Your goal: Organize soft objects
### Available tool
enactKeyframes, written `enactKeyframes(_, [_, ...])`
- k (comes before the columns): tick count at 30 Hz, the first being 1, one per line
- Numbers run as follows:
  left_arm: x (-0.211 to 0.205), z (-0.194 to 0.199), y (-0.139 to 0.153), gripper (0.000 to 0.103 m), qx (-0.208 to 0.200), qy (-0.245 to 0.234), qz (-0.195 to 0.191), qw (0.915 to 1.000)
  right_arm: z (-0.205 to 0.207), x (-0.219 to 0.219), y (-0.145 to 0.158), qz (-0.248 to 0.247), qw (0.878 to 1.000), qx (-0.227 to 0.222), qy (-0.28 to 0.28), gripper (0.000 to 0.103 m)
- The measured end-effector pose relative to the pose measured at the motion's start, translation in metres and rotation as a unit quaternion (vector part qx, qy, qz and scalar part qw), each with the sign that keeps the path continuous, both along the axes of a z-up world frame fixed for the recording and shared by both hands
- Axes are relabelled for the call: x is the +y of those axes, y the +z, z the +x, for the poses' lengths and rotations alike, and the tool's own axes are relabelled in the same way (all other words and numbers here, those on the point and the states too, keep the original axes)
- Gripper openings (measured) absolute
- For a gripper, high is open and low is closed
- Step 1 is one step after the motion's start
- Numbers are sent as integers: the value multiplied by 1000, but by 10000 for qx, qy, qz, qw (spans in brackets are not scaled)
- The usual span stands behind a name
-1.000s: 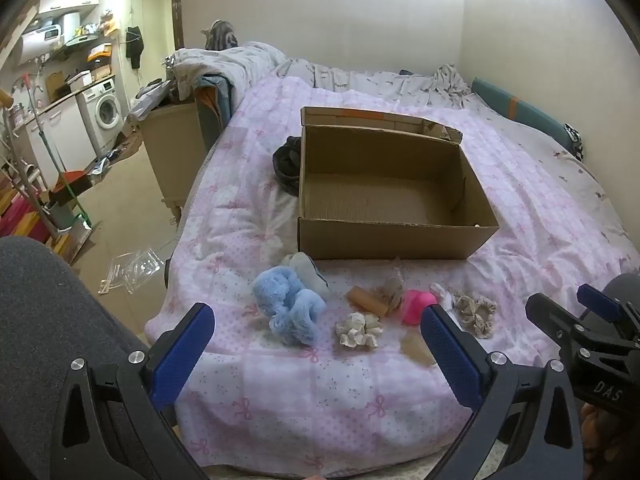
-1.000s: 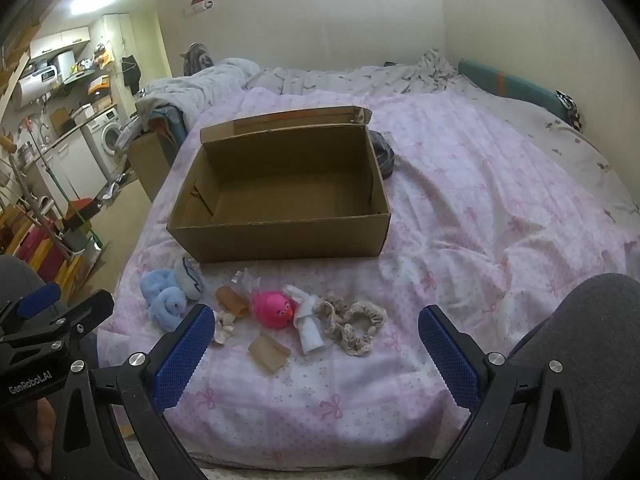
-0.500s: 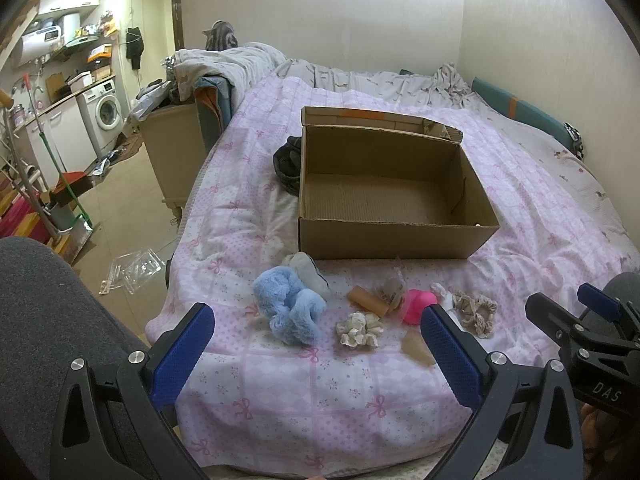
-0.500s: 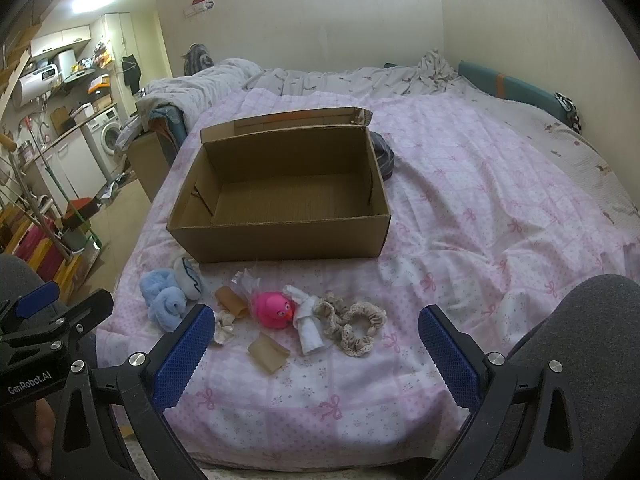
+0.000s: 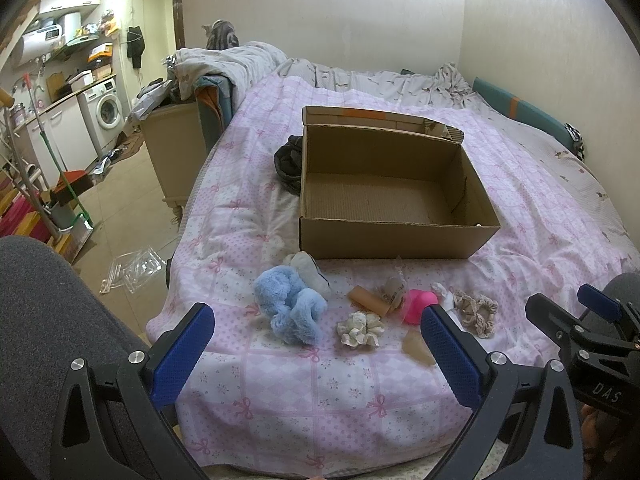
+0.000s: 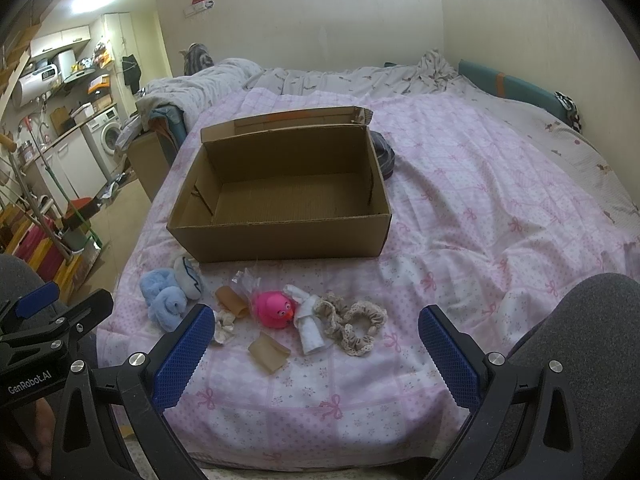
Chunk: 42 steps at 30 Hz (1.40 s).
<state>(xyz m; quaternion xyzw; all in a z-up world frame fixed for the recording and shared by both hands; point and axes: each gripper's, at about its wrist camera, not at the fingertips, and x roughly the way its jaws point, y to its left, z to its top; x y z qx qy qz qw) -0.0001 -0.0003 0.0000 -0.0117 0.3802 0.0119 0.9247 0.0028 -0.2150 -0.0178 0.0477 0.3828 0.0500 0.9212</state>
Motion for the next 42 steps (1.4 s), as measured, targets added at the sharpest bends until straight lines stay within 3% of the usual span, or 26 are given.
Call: enactKeyframes(42, [1,2,0,103,18,13,11,10000,2,1,-1,8,10000,-6,-10,103])
